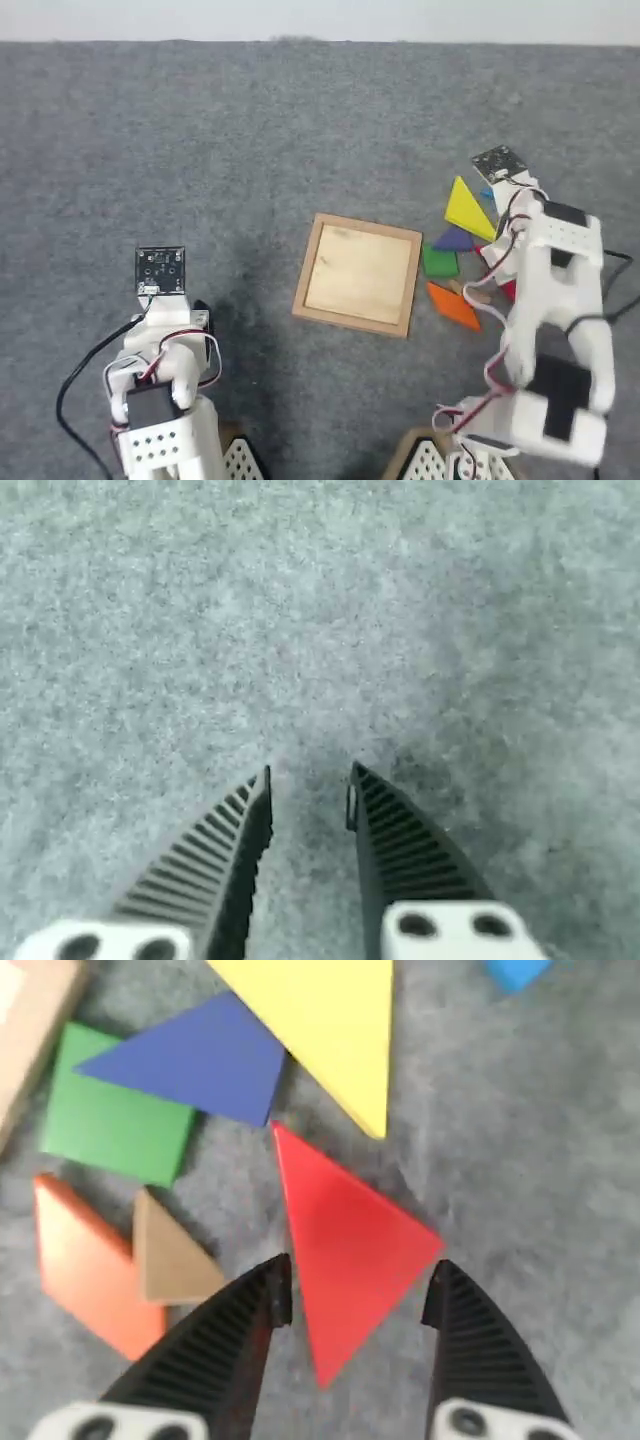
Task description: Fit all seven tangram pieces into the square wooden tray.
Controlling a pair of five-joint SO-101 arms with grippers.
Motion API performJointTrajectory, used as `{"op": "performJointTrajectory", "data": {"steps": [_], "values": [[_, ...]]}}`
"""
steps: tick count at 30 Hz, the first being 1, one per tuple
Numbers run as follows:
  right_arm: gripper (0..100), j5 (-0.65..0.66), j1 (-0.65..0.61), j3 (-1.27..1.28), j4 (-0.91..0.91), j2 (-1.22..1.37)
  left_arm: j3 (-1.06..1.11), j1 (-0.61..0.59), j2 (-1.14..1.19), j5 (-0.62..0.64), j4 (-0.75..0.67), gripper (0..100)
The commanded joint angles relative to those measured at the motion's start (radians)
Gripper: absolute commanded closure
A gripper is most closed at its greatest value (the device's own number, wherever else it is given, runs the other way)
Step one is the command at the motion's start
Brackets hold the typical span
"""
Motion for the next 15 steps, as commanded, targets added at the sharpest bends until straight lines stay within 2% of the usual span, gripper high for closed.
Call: {"op": "performJointTrajectory", "data": {"steps": [1, 7, 10, 15], "values": [[79.7, -0.014, 0.016, 0.054, 0.021, -0.209, -0.008, -0.002, 0.003, -0.011, 0.006, 88], [79.4, -0.006, 0.024, 0.163, 0.005, -0.371, -0.008, -0.002, 0.003, -0.011, 0.006, 88], [78.5, -0.006, 0.008, 0.164, -0.019, -0.321, -0.008, -0.002, 0.003, -0.011, 0.006, 88], [70.3, -0.025, 0.005, 0.107, -0.024, -0.143, -0.008, -0.002, 0.003, -0.011, 0.006, 88]]}}
